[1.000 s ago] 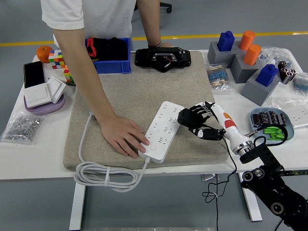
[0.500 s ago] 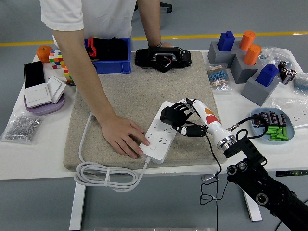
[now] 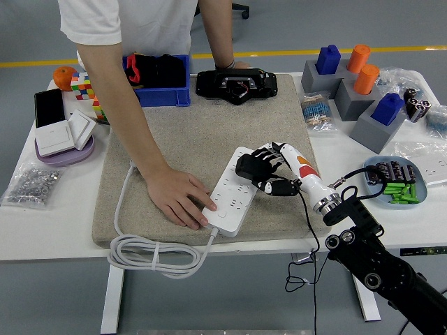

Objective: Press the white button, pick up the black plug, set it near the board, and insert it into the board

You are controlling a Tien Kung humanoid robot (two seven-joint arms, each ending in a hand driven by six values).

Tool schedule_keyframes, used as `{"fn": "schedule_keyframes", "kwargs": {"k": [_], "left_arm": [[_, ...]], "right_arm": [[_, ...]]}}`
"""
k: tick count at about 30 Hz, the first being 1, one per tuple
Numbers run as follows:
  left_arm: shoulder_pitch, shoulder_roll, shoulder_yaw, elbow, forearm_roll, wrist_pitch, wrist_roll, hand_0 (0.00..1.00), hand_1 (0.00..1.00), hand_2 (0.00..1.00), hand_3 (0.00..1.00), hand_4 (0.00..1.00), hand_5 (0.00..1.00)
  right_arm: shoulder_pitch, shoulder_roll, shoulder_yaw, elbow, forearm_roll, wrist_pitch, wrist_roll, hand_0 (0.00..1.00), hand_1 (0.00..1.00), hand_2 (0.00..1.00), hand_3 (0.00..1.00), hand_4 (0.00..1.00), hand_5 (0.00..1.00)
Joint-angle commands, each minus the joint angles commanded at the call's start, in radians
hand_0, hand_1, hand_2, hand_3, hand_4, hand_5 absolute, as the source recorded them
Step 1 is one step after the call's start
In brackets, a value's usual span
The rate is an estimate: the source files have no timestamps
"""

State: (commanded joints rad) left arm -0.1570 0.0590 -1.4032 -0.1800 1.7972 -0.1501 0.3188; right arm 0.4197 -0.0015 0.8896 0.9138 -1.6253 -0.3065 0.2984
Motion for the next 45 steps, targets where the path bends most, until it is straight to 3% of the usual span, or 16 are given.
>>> {"fn": "schedule_keyframes", "kwargs": {"k": [23,45], "left_arm": [[0.003,-0.002,0.002,0.0,0.002,0.0,0.0,0.69,0.638,0.612,0.638,0.554,0.185],[0.0,-0.004,0.005,0.0,-0.004,0.0,0.0,0.69,0.637,0.613,0.637,0.554,0.185]], "right_arm": [[0.004,0.002,0.019,-0.063,-0.016,-0.008,0.009,0.403,0.344,0.408,0.539,0.756,0.002],[0.025,0.002,0.008,-0.077,-0.012,-0.016,0.012,0.404,0.344,0.41,0.539,0.758,0.002]]}}
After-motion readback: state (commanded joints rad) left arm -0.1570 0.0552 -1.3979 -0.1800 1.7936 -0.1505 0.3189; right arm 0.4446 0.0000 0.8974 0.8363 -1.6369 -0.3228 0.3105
